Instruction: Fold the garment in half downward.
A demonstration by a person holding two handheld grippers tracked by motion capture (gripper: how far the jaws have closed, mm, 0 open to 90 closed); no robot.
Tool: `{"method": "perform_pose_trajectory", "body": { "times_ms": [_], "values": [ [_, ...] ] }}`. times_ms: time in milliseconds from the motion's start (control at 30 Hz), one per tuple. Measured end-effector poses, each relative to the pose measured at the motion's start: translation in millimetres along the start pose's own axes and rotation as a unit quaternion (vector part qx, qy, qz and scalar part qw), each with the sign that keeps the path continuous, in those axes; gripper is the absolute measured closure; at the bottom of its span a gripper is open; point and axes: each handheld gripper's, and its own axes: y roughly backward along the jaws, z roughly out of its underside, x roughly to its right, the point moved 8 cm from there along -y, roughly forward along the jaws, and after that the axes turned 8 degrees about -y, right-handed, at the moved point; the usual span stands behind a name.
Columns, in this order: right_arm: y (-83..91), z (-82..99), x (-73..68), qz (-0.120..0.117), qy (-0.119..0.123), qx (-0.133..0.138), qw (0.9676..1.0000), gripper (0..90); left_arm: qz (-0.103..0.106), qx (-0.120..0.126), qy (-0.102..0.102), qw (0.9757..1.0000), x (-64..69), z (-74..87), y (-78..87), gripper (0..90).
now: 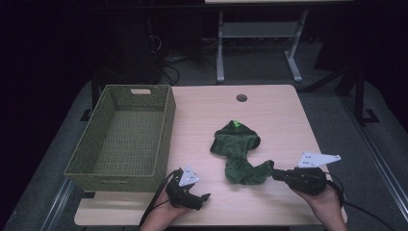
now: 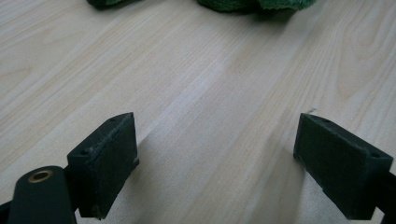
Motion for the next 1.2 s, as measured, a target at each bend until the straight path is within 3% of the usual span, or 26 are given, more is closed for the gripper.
{"method": "perform_pose_trajectory", "body": {
  "times_ms": [267, 567, 767, 900, 1000, 1100, 1200],
  "values": [
    [-12.4, -17.9, -17.3, -0.024, 0.026, 0.002, 0.9994, 85.5, 0.000, 0.001, 0.002, 1.0000, 0.2, -0.2, -0.2, 12.8],
    [-39.5, -34.3, -30.7, -0.053, 0.056, -0.010, 0.9970, 85.3, -0.001, 0.001, 0.000, 1.0000, -0.2, -0.3, -0.2, 12.8],
    [-61.4, -45.8, -33.3, -0.066, 0.053, -0.017, 0.9963, 83.9, 0.000, 0.002, 0.002, 1.0000, 0.1, -0.2, -0.2, 12.8],
    [-74.0, -54.3, -36.6, -0.073, 0.052, -0.013, 0.9959, 76.1, -0.001, 0.001, 0.000, 1.0000, -0.3, -0.2, -0.2, 12.8],
    [-71.7, -58.8, -34.5, -0.067, 0.049, -0.002, 0.9965, 80.1, -0.001, 0.001, 0.000, 1.0000, -0.3, -0.2, -0.2, 12.8],
    [-66.4, -62.9, -21.8, -0.041, 0.032, 0.014, 0.9986, 87.5, -0.001, 0.002, 0.000, 1.0000, -0.3, -0.3, -0.2, 12.8],
    [-77.2, -58.8, -8.7, -0.028, 0.017, -0.002, 0.9994, 89.5, 0.000, 0.000, 0.000, 1.0000, -0.1, 0.0, 0.0, 12.8]
  ]
}}
